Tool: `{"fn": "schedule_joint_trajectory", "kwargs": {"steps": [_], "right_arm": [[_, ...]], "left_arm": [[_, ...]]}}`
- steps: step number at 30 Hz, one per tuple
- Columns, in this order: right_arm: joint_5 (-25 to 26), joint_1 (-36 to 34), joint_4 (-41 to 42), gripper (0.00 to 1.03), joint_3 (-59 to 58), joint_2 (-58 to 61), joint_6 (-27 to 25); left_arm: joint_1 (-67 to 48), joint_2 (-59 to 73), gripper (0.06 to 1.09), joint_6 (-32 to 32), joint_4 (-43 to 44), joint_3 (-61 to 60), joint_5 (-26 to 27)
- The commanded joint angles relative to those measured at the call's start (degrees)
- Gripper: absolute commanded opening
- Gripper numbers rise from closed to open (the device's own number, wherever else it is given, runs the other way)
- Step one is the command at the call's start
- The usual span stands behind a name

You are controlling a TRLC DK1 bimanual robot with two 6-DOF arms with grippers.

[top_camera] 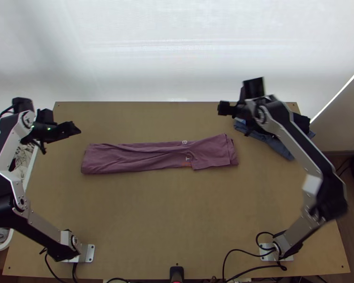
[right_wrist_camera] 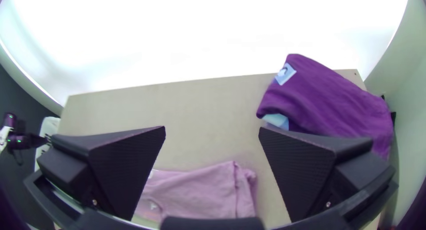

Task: Fold the t-shirt

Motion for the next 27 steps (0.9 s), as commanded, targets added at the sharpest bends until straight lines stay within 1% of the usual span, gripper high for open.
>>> {"fn": "schedule_joint_trajectory", "kwargs": {"steps": [1,3,4,7,10,15,24,26,27], "right_arm": [[-4.86,0.05,0.15,0.99,-0.54,-5.07,1.9],[-10.48,-0.92,0.15,0.99,-0.19,-6.83,4.36],[-11.89,-1.27,0.23,0.99,0.25,-7.35,5.5],[-19.18,-2.85,-0.29,0.99,1.13,-8.14,9.46],[-23.66,-3.91,-0.73,0.99,1.13,-8.23,12.01],[-24.98,-4.17,-1.08,0.99,1.48,-8.23,12.97],[-25.6,-5.05,-2.05,0.99,3.06,-8.23,13.06],[-25.69,-5.23,-2.4,0.99,3.24,-8.23,13.06],[-25.69,-5.23,-2.49,0.99,3.33,-8.23,13.06]], "left_arm": [[1.93,-0.53,0.91,4.94,-0.75,-5.29,4.59],[2.37,-0.53,0.92,7.31,-0.84,-7.76,5.47],[2.54,-0.62,0.92,8.02,-0.84,-8.99,5.65],[3.42,-0.62,0.92,8.89,-0.49,-11.8,6.61],[3.69,-0.44,0.92,10.21,0.31,-13.91,7.05],[3.51,0.7,0.92,11.88,0.48,-15.84,7.05],[1.93,2.81,0.92,11.79,4.79,-19.44,5.21],[1.31,3.25,0.97,11.36,4.96,-19.53,5.12],[0.87,3.34,0.97,11.18,5.05,-19.53,5.12]]}}
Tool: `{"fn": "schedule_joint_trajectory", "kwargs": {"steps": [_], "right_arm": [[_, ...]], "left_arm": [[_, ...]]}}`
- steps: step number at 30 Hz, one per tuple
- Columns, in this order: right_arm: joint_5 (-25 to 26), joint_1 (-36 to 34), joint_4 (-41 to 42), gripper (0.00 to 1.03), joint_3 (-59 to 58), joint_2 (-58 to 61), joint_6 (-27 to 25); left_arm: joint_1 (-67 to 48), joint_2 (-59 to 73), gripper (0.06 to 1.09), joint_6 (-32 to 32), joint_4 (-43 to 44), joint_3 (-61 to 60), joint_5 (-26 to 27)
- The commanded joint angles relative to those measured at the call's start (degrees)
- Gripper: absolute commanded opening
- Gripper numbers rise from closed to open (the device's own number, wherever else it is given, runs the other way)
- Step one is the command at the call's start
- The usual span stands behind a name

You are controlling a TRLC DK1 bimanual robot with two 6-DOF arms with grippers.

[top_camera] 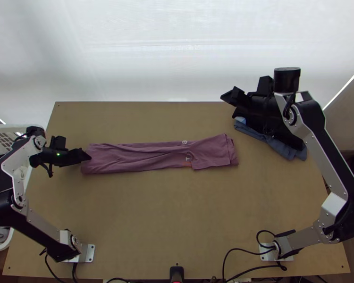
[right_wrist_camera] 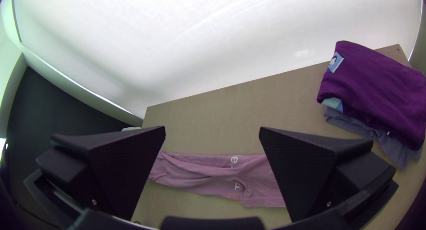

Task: Fold the t-shirt

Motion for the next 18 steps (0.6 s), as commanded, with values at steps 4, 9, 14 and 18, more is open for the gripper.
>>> {"fn": "schedule_joint_trajectory", "kwargs": {"steps": [4,9,14,18], "right_arm": [[-0.55,-0.49,-0.79,0.99,1.89,-0.91,1.87],[-0.55,-0.4,-0.79,0.99,2.5,-0.91,2.49],[-0.55,-0.57,-0.87,0.99,1.97,-1.0,2.49],[-0.55,-0.66,-0.87,0.99,1.53,-1.26,2.31]], "left_arm": [[-3.99,1.79,0.97,-1.9,1.28,-1.77,-0.15],[-9.53,1.79,0.97,-6.65,4.18,-2.38,0.29],[-12.78,1.08,0.86,-9.28,6.11,-2.73,0.29],[-11.11,-0.06,0.26,-9.55,7.78,-2.82,0.2]]}}
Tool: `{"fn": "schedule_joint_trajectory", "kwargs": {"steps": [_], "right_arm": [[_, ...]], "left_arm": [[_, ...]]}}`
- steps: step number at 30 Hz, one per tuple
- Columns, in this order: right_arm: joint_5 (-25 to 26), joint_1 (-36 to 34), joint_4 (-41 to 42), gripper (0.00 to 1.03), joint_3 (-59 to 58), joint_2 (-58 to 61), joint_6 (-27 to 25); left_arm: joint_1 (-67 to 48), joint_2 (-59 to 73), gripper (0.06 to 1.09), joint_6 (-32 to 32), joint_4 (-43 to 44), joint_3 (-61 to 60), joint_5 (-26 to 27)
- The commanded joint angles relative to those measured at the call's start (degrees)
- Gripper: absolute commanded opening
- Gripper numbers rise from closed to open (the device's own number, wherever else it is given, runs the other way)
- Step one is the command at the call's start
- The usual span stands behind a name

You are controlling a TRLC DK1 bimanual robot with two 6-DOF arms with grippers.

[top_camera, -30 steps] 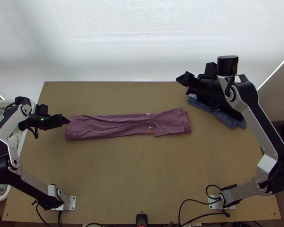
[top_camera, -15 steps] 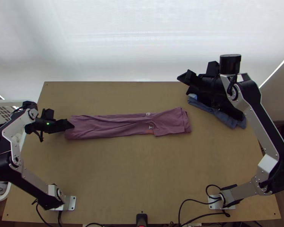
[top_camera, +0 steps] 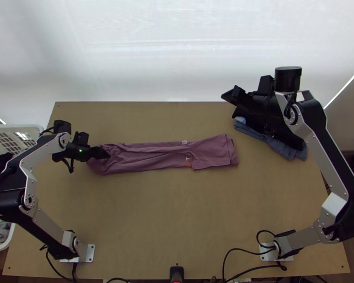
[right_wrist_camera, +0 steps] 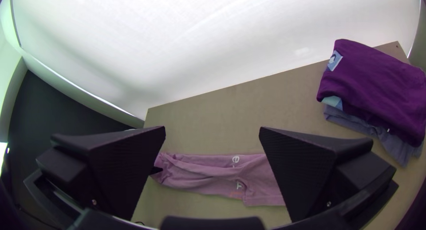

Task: Fold the t-shirt

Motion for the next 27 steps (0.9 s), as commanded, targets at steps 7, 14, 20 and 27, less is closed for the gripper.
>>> {"fn": "schedule_joint_trajectory", "kwargs": {"steps": [7,14,20,27], "right_arm": [[-0.53,-0.84,-0.24,0.99,0.42,-1.26,1.15],[-0.62,-0.84,-0.15,0.99,0.42,-1.17,0.89],[-0.62,-0.75,-0.15,0.99,-0.11,-1.26,0.89],[-0.62,-0.84,-0.15,0.99,-1.08,-1.26,0.8]], "left_arm": [[10.95,-1.55,0.1,3.46,-3.04,1.59,0.2],[21.76,-1.38,0.1,10.67,-9.98,7.83,0.2],[22.11,-4.54,0.1,10.32,-19.74,13.28,0.73],[5.06,-15.35,0.1,-2.25,-21.14,13.98,1.79]]}}
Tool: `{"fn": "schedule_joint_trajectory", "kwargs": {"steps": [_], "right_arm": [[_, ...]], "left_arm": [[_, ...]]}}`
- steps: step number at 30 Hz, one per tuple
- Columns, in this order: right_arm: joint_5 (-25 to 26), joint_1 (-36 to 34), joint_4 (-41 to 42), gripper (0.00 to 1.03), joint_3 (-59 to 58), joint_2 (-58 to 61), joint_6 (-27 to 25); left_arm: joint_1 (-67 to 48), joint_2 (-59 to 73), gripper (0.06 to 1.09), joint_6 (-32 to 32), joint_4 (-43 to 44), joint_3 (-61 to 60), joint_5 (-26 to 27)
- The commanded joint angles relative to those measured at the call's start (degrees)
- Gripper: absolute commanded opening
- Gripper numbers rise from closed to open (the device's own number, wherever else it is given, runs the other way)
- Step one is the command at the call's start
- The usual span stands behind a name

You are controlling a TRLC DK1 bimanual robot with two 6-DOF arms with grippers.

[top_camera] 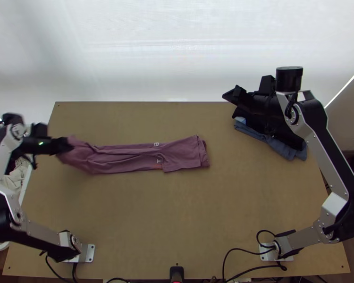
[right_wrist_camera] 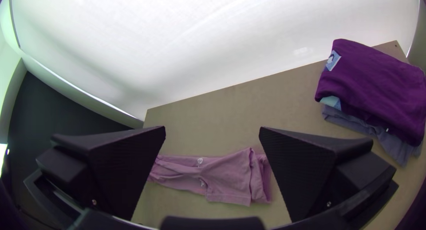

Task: Fold the t-shirt

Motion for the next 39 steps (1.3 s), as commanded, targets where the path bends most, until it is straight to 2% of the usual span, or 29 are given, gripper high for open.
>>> {"fn": "schedule_joint_trajectory", "kwargs": {"steps": [1,9,16,29,39], "right_arm": [[-0.62,-0.51,-0.04,0.99,-1.12,-1.26,0.82],[-0.62,-2.0,-0.04,0.99,-1.3,-1.96,0.38],[-0.97,-3.85,-0.04,0.99,-2.53,-4.16,0.38],[-1.85,-8.16,-0.13,0.99,-8.59,-9.35,-0.14],[-1.85,-7.98,-0.04,0.99,-9.65,-10.4,0.12]], "left_arm": [[-9.23,-4.89,0.1,-7.62,-1.23,2.12,1.3],[-28.48,-2.69,0.1,-20.01,3.25,5.81,0.43],[-35.33,4.08,0.1,-25.81,6.68,10.82,-1.24],[-45.79,16.56,0.1,-32.84,7.29,26.37,-2.3],[-51.95,25.26,0.1,-33.55,6.85,34.37,-3.18]]}}
